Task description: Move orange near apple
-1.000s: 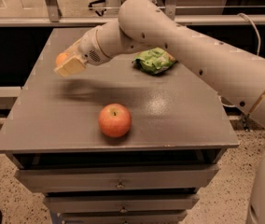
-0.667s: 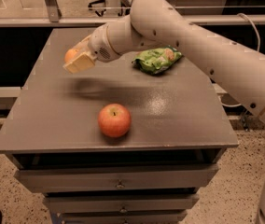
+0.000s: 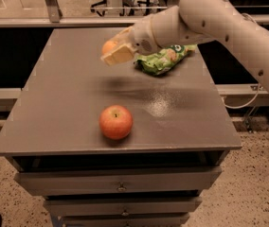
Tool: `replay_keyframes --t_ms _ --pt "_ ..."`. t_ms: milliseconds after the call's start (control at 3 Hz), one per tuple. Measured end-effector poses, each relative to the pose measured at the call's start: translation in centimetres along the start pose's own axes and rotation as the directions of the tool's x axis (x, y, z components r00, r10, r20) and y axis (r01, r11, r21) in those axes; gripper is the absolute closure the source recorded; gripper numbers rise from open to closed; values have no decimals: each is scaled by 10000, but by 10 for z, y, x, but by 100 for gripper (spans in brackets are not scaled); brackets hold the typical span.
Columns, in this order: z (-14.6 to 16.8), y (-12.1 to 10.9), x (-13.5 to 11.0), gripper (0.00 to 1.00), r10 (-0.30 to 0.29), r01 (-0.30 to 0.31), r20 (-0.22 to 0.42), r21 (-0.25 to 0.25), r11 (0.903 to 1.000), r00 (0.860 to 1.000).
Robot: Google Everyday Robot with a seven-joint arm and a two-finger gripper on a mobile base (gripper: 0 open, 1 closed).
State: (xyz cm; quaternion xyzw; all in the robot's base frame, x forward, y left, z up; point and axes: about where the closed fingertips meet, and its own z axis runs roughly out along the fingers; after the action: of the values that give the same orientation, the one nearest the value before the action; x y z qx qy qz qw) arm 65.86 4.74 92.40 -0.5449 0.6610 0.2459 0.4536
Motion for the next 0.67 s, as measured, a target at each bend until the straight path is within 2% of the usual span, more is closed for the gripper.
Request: replay_keyframes --t_ms 333,667 --pt "-42 -4 21 100 421 -421 28 26 9991 9991" --pt "-81 13 48 100 921 -911 170 -495 9946 9956"
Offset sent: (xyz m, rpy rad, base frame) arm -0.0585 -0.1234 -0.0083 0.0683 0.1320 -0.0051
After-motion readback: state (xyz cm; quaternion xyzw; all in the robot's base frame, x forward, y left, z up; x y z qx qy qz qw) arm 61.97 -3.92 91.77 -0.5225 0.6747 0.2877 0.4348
